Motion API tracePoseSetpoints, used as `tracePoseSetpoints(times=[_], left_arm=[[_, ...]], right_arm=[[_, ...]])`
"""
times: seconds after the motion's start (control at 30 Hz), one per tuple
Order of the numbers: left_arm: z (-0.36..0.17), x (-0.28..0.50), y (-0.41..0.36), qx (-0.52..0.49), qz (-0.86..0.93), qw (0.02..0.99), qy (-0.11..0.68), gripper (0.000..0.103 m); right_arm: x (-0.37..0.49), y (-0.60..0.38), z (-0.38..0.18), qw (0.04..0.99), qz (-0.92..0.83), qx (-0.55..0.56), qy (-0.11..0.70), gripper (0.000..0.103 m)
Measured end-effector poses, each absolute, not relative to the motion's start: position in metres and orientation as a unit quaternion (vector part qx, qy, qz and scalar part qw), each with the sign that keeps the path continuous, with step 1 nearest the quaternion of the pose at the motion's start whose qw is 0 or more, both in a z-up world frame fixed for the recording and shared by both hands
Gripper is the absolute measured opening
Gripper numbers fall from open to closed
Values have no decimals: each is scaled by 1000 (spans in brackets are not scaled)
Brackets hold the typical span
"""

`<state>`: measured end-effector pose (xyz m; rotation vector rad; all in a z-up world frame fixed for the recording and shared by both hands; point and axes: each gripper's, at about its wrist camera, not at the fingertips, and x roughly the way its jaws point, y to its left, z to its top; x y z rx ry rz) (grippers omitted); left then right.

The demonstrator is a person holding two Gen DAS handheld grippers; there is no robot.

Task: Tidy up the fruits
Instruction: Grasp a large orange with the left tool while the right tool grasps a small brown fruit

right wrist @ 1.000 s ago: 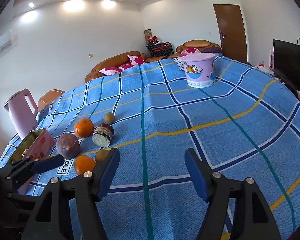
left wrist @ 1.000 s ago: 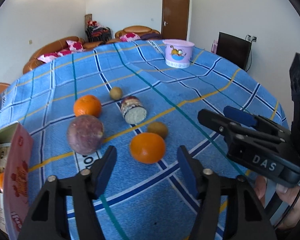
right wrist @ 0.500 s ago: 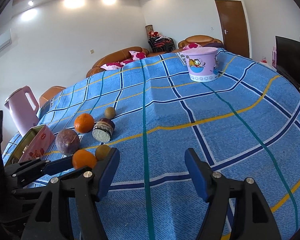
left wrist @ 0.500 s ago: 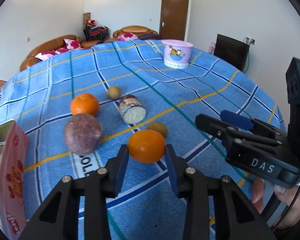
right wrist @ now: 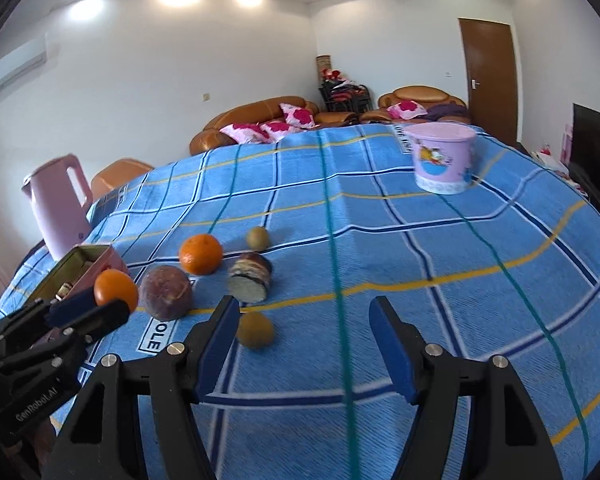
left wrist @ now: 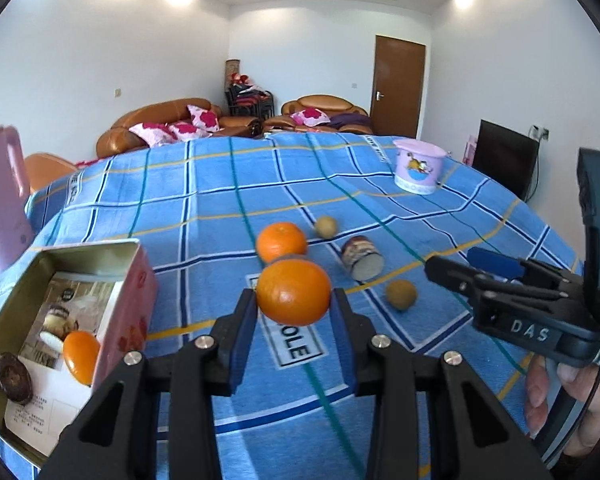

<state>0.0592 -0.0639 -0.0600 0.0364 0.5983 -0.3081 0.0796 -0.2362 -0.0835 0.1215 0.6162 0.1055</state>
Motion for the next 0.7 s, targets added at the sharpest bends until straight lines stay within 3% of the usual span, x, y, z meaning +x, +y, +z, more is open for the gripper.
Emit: tracePoseSetpoints(times=[0.13,0.27,0.3,0.5,0.7], left_arm=[[-67,65,-51,-5,-147,941,306,39],[-68,65,-47,-18,-149,940,305,39],[-68,65,-48,-18,-149,941,304,39],[-68,63,-48,-21,-150,941,302,39],[-68,62,-44,-27,-149,942,301,39]], right_arm=[[93,-219,-89,940,69,37,331,64],[105,-207,-102,929,80,23,359,52],[107,-206,-104,926,81,22,369,43],[110,-204,-108,918,94,23,385,29],[108,-202,-107,920,100,17,379,28]])
